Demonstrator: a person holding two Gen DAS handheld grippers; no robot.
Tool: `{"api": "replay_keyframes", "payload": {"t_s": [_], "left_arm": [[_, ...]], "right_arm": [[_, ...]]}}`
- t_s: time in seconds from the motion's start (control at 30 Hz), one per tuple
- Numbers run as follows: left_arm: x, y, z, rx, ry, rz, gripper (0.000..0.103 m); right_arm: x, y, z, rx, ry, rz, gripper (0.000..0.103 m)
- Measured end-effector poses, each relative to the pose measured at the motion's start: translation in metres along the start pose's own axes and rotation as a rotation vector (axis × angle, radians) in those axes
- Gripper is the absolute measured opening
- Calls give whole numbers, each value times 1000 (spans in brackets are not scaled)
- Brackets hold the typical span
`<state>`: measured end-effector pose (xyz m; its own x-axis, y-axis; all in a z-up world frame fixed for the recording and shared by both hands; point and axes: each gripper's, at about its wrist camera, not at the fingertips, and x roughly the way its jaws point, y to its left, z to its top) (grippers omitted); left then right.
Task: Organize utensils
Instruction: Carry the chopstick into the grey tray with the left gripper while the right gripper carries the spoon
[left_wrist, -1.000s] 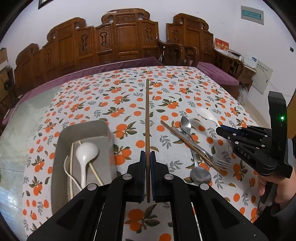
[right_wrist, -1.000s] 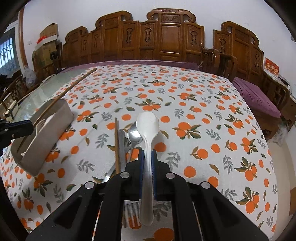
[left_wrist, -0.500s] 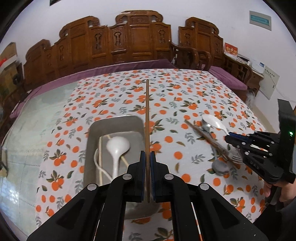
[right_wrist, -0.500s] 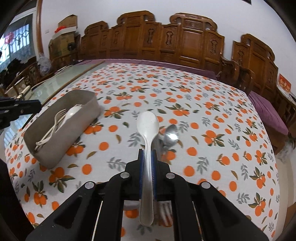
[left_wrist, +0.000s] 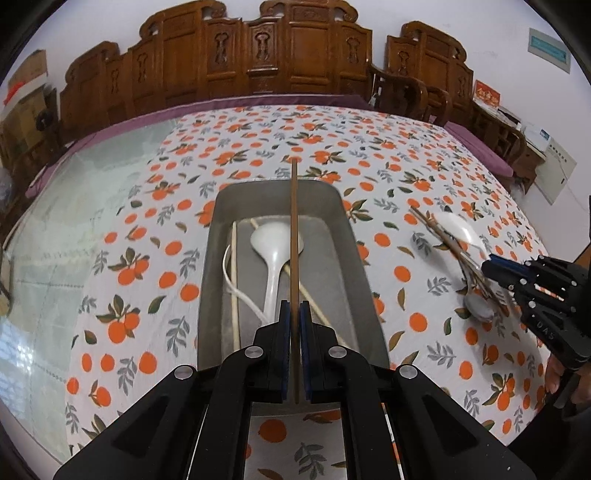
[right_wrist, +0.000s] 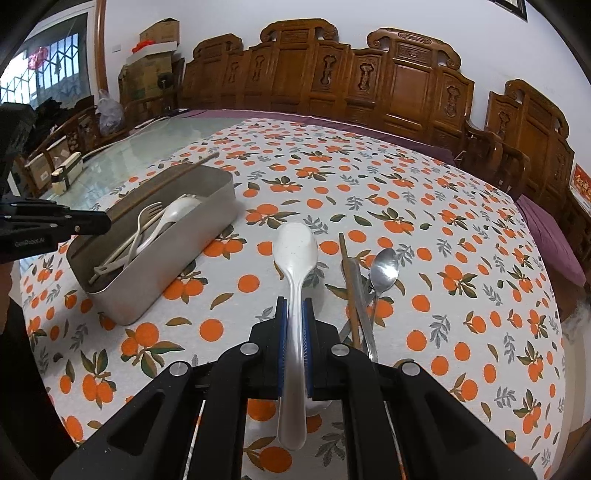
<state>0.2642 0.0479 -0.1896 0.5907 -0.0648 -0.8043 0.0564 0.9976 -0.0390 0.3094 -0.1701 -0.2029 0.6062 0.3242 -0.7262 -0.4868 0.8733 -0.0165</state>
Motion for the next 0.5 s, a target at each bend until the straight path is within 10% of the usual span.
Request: {"api": "replay_keyframes", "payload": {"t_s": [0.5], "left_arm": [[19, 7, -12, 11, 83, 27, 4]], "right_arm": [[-1, 4, 1, 11, -2, 30, 9]]}}
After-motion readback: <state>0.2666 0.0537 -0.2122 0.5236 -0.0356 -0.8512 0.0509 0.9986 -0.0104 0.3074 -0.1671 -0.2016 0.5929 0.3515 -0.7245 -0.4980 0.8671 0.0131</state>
